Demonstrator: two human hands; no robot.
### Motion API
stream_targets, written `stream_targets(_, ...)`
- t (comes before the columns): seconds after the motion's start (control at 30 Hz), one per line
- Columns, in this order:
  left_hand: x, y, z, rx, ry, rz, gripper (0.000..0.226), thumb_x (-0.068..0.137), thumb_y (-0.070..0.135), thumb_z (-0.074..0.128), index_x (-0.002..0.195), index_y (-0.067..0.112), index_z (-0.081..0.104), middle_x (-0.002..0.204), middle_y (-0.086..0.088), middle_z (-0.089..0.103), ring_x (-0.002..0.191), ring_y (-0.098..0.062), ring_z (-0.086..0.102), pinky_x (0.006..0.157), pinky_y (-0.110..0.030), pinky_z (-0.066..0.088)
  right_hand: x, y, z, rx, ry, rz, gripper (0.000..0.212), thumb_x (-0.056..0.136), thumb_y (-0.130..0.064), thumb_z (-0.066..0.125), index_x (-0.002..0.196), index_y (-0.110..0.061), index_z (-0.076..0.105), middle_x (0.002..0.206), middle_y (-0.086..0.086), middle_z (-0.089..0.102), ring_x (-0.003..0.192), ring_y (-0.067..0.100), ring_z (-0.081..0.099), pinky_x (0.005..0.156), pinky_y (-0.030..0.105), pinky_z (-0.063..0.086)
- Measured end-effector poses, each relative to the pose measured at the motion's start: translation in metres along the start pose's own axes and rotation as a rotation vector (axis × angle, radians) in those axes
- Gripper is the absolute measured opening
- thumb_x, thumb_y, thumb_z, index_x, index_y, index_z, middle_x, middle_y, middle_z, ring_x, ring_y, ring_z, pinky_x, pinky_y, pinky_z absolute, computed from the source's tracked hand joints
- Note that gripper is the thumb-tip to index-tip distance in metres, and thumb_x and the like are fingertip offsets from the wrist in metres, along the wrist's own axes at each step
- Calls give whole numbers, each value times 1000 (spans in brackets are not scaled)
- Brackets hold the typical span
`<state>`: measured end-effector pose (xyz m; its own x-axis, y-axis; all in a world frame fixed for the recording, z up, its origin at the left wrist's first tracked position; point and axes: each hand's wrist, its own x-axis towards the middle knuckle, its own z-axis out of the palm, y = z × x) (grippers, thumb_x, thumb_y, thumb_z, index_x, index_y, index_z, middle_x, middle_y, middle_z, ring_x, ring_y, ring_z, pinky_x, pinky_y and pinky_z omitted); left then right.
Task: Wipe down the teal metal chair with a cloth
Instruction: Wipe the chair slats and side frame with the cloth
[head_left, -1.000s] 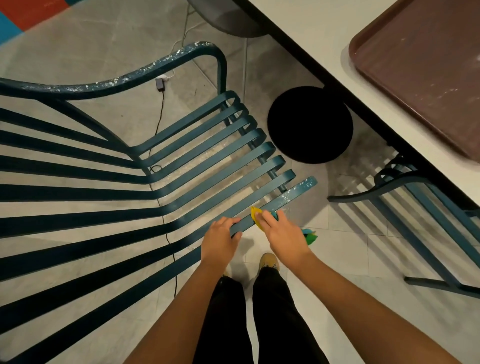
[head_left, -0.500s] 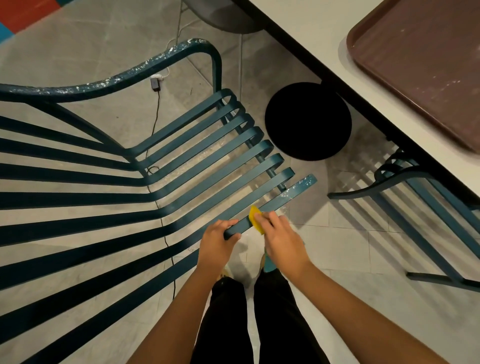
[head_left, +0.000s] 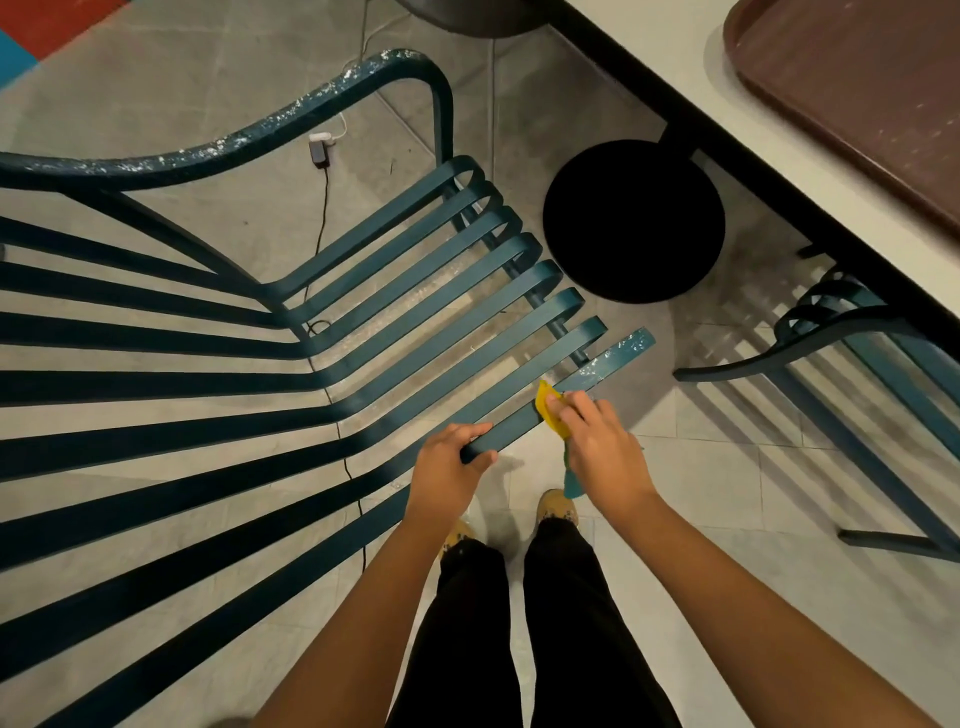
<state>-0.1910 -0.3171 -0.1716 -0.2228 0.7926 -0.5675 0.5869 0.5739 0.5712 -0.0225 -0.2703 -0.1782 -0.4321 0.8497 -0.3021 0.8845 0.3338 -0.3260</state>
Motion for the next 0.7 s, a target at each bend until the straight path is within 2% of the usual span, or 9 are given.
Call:
stream_targets(0.07, -1, 1, 0, -3, 3, 11, 43, 86, 24, 61, 127, 18, 53, 121, -4, 58, 101, -6, 50, 97, -16, 35, 3, 8, -2, -25, 61, 34, 68, 51, 14, 77, 114, -5, 60, 97, 13, 62, 75, 32, 58, 37, 31, 47)
stream_targets(0.1, -2, 1, 0, -5, 3, 13, 43, 86, 24, 61, 127, 18, 53, 120, -4, 59, 98, -4, 48, 97, -14, 32, 5, 12, -3, -10, 63, 61, 63, 56, 15, 73, 115, -4, 59, 99, 14, 62, 76, 34, 57, 39, 32, 47)
stream_targets(0.2, -2, 3, 0, -2, 1, 2, 43, 86, 24, 61, 128, 19, 52, 121, -3, 58, 102, -7, 50, 95, -18, 38, 12, 23, -11, 56, 85, 111, 51, 77, 12, 56, 125, -5, 51, 111, 17, 55, 90, 36, 49, 56, 41, 49)
stream_targets(0.3, -3, 4, 0, -10, 4, -14, 42, 86, 23, 61, 127, 19, 53, 122, -3, 58, 111, -13, 52, 94, -20, 39, 14, 27, -17, 92, 128, 126, 47, 84, 6, 52, 129, -9, 49, 116, 14, 52, 96, 33, 46, 68, 43, 49)
stream_targets(0.37, -3, 4, -2, 4, -14, -17, 42, 88, 23, 59, 128, 19, 52, 125, -4, 57, 115, -15, 51, 96, -21, 38, 12, 21, -19, 144, 150, 126, 47, 85, 5, 52, 129, -10, 48, 118, 11, 52, 97, 30, 46, 73, 41, 48)
stream_targets(0.47, -2, 5, -5, 4, -40, -24, 39, 90, 22, 55, 129, 19, 51, 130, -4, 53, 120, -18, 49, 103, -28, 37, 2, 0, -20, 257, 164, 51, 39, 81, 8, 55, 117, -7, 53, 116, 11, 56, 95, 30, 50, 75, 41, 49)
stream_targets(0.53, -3, 4, -7, -25, -44, -39, 38, 91, 20, 54, 128, 16, 52, 131, -6, 53, 121, -21, 49, 105, -32, 37, -2, -16, -16, 222, 153, -50, 37, 78, 8, 58, 114, -4, 57, 116, 14, 57, 96, 31, 53, 75, 43, 53)
stream_targets(0.63, -5, 0, -9, -34, -33, -62, 37, 90, 20, 56, 126, 12, 53, 128, -9, 54, 118, -23, 51, 103, -36, 42, 4, -34, -10, 135, 72, -70, 42, 79, 2, 59, 120, -9, 55, 126, 15, 47, 106, 32, 48, 74, 40, 54)
stream_targets(0.7, -7, -4, -8, -32, -24, -73, 37, 90, 23, 56, 125, 12, 53, 126, -9, 55, 116, -22, 51, 99, -36, 45, 7, -41, -6, 64, 97, -100, 48, 69, -2, 71, 114, -14, 58, 119, 13, 53, 95, 31, 54, 64, 35, 54)
